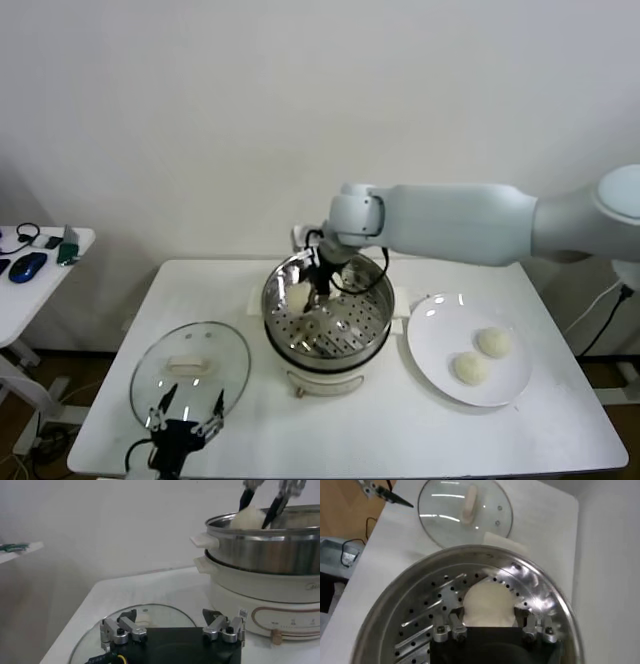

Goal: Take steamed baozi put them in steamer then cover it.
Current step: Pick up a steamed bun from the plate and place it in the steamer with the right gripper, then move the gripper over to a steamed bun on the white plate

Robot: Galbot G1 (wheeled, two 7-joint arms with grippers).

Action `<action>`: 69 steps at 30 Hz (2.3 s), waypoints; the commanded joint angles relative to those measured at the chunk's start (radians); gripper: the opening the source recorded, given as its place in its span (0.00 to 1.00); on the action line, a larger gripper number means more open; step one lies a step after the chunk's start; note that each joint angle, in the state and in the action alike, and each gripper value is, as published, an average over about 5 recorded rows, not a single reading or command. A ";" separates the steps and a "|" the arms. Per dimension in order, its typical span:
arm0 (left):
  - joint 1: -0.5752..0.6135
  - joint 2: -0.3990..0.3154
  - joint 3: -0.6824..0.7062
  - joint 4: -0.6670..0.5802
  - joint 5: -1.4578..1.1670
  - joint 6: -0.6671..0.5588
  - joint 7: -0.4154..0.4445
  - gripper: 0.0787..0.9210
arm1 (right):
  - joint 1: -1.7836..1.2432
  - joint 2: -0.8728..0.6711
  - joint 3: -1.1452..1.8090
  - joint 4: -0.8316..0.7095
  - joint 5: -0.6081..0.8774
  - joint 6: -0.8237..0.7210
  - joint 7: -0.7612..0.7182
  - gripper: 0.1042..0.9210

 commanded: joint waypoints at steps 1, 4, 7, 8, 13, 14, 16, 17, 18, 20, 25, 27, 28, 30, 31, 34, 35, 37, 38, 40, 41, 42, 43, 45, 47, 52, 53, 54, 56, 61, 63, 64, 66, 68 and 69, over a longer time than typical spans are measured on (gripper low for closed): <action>-0.001 -0.008 0.005 -0.006 0.003 0.005 0.001 0.88 | -0.090 0.056 0.013 -0.065 -0.079 -0.010 0.021 0.70; 0.000 -0.009 0.007 -0.008 0.004 0.006 0.002 0.88 | -0.071 0.041 0.022 -0.043 -0.070 -0.002 0.021 0.72; 0.002 -0.008 0.007 -0.011 0.004 0.009 0.002 0.88 | 0.013 0.000 0.011 -0.014 -0.057 0.034 -0.008 0.79; 0.002 -0.008 0.007 -0.012 0.004 0.010 0.002 0.88 | 0.060 -0.022 -0.007 -0.006 -0.053 0.056 -0.031 0.81; 0.003 -0.006 0.009 -0.022 0.004 0.021 0.005 0.88 | 0.301 -0.187 -0.138 0.031 0.006 0.183 -0.216 0.88; 0.003 -0.005 0.009 -0.024 0.004 0.023 0.005 0.88 | 0.340 -0.222 -0.162 0.038 0.028 0.197 -0.255 0.88; 0.000 -0.003 0.009 -0.025 0.004 0.027 0.006 0.88 | 0.423 -0.307 -0.237 0.062 0.043 0.227 -0.320 0.88; -0.002 -0.002 0.009 -0.024 0.004 0.029 0.006 0.88 | 0.453 -0.348 -0.279 0.077 0.034 0.240 -0.339 0.88; -0.005 0.000 0.009 -0.023 0.004 0.031 0.006 0.88 | 0.481 -0.388 -0.326 0.098 0.016 0.253 -0.352 0.88; -0.010 0.002 0.009 -0.021 0.004 0.036 0.006 0.88 | 0.520 -0.471 -0.425 0.146 -0.033 0.280 -0.372 0.88; -0.014 0.002 0.009 -0.023 0.005 0.042 0.007 0.88 | 0.466 -0.641 -0.560 0.211 -0.195 0.298 -0.349 0.88; -0.011 0.002 0.010 -0.025 0.005 0.043 0.008 0.88 | 0.389 -0.688 -0.556 0.222 -0.254 0.282 -0.313 0.88; -0.010 0.002 0.011 -0.026 0.006 0.042 0.008 0.88 | 0.343 -0.708 -0.537 0.226 -0.279 0.270 -0.291 0.88; -0.007 0.000 0.011 -0.025 0.006 0.041 0.008 0.88 | 0.253 -0.734 -0.478 0.229 -0.318 0.243 -0.244 0.88; -0.006 -0.001 0.011 -0.024 0.007 0.041 0.009 0.88 | 0.206 -0.741 -0.442 0.225 -0.339 0.231 -0.224 0.88; -0.006 -0.005 0.012 -0.021 0.008 0.039 0.009 0.88 | 0.079 -0.740 -0.347 0.200 -0.389 0.203 -0.184 0.88; -0.005 -0.007 0.012 -0.021 0.008 0.039 0.009 0.88 | 0.043 -0.736 -0.322 0.190 -0.403 0.196 -0.177 0.88; -0.003 -0.009 0.013 -0.020 0.008 0.038 0.008 0.88 | -0.028 -0.721 -0.273 0.167 -0.424 0.183 -0.163 0.88; -0.002 -0.010 0.013 -0.020 0.008 0.037 0.008 0.88 | -0.062 -0.713 -0.248 0.156 -0.432 0.176 -0.155 0.88; 0.000 -0.010 0.013 -0.018 0.007 0.035 0.008 0.88 | -0.120 -0.697 -0.207 0.138 -0.442 0.163 -0.141 0.88; 0.001 -0.011 0.013 -0.017 0.007 0.035 0.008 0.88 | -0.145 -0.690 -0.188 0.130 -0.447 0.159 -0.135 0.88; 0.001 -0.011 0.013 -0.016 0.007 0.034 0.008 0.88 | -0.164 -0.684 -0.173 0.123 -0.451 0.154 -0.130 0.88; 0.002 -0.011 0.013 -0.015 0.007 0.033 0.008 0.88 | -0.185 -0.678 -0.157 0.116 -0.457 0.149 -0.125 0.88; 0.003 -0.011 0.013 -0.014 0.007 0.033 0.007 0.88 | -0.216 -0.670 -0.133 0.103 -0.467 0.142 -0.116 0.88; 0.002 -0.012 0.013 -0.013 0.008 0.033 0.007 0.88 | -0.243 -0.661 -0.108 0.089 -0.476 0.136 -0.105 0.88; 0.001 -0.011 0.015 -0.009 0.009 0.032 0.007 0.88 | -0.298 -0.639 -0.042 0.041 -0.500 0.132 -0.081 0.88; 0.000 -0.010 0.015 -0.009 0.009 0.033 0.008 0.88 | -0.303 -0.635 -0.033 0.034 -0.501 0.132 -0.078 0.88; 0.000 -0.009 0.015 -0.009 0.009 0.033 0.008 0.88 | -0.304 -0.633 -0.030 0.033 -0.501 0.132 -0.079 0.88; -0.001 -0.008 0.014 -0.010 0.009 0.034 0.008 0.88 | -0.302 -0.632 -0.029 0.034 -0.500 0.131 -0.081 0.88; -0.006 -0.010 0.014 -0.012 0.010 0.037 0.008 0.88 | -0.303 -0.630 -0.015 0.028 -0.503 0.133 -0.079 0.81; -0.007 -0.011 0.015 -0.014 0.011 0.038 0.008 0.88 | -0.297 -0.629 -0.015 0.030 -0.500 0.135 -0.086 0.77; -0.007 -0.011 0.015 -0.015 0.011 0.038 0.008 0.88 | -0.292 -0.630 -0.018 0.033 -0.497 0.136 -0.090 0.76; -0.006 -0.012 0.015 -0.017 0.011 0.038 0.008 0.88 | -0.273 -0.633 -0.029 0.042 -0.492 0.140 -0.102 0.72; -0.004 -0.013 0.013 -0.019 0.011 0.038 0.008 0.88 | -0.241 -0.636 -0.043 0.053 -0.485 0.152 -0.119 0.69; -0.003 -0.013 0.012 -0.020 0.011 0.038 0.008 0.88 | -0.216 -0.636 -0.053 0.057 -0.483 0.162 -0.130 0.67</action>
